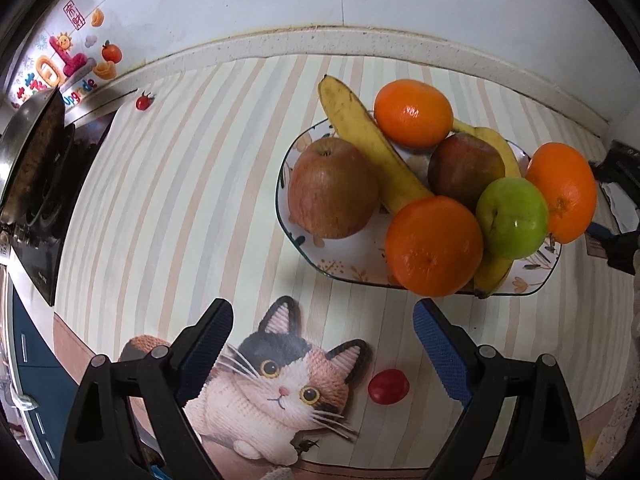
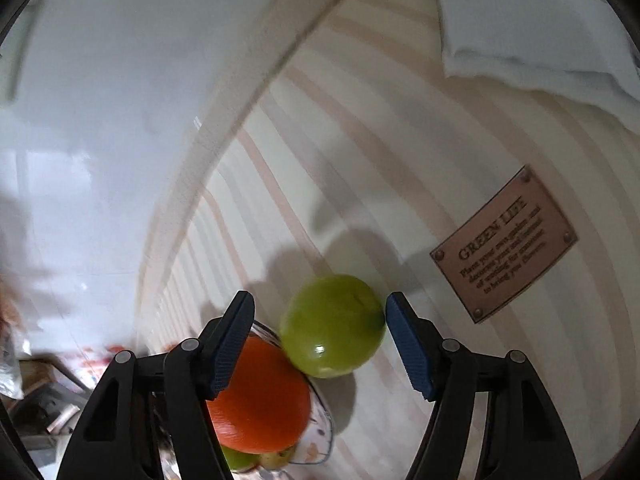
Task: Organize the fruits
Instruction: 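Grasp the red tomato with the left tool while the right tool grasps another green apple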
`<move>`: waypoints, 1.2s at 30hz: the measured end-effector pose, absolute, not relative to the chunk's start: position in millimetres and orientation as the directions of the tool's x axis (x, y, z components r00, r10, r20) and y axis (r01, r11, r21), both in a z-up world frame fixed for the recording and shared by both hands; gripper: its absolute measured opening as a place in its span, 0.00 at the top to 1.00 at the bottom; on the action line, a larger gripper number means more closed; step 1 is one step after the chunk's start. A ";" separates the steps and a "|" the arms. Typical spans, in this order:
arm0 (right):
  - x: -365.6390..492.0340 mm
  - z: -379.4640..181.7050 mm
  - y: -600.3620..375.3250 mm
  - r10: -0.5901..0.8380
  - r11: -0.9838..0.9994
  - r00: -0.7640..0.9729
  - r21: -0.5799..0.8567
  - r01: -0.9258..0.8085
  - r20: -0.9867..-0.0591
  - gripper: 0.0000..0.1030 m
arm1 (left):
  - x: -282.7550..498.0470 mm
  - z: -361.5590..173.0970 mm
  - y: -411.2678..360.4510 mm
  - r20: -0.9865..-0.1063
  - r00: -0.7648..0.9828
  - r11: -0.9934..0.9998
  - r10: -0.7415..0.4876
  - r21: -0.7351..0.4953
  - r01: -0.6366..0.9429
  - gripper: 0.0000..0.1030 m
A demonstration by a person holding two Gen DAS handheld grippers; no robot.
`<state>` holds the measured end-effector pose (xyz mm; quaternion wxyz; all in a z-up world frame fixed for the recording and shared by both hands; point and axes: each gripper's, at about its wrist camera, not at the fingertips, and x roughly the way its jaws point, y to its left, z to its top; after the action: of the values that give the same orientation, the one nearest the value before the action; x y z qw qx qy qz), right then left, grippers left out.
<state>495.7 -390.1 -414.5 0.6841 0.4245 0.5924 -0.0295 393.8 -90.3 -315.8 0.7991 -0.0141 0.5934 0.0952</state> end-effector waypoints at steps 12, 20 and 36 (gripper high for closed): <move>471.9 -398.4 -383.5 0.368 0.748 0.348 0.497 0.439 -0.862 0.41 | 379.9 -331.5 -78.2 -0.982 0.188 0.985 0.019 -0.013 -0.170 0.10; 395.4 -380.3 -364.2 0.329 0.867 0.289 0.409 0.285 -0.899 0.41 | 366.0 -353.6 -92.5 -0.991 0.092 0.992 -0.092 -0.100 -0.076 0.12; 325.7 -380.6 -302.1 0.309 0.941 0.208 0.330 0.074 -0.928 0.40 | 375.4 -378.0 -142.6 -0.995 0.059 0.994 -0.076 -0.072 0.079 0.73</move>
<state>325.7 -302.1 -380.6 0.7620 0.1534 0.6244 0.0770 375.4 -142.6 -378.0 0.7278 0.0010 0.6837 -0.0535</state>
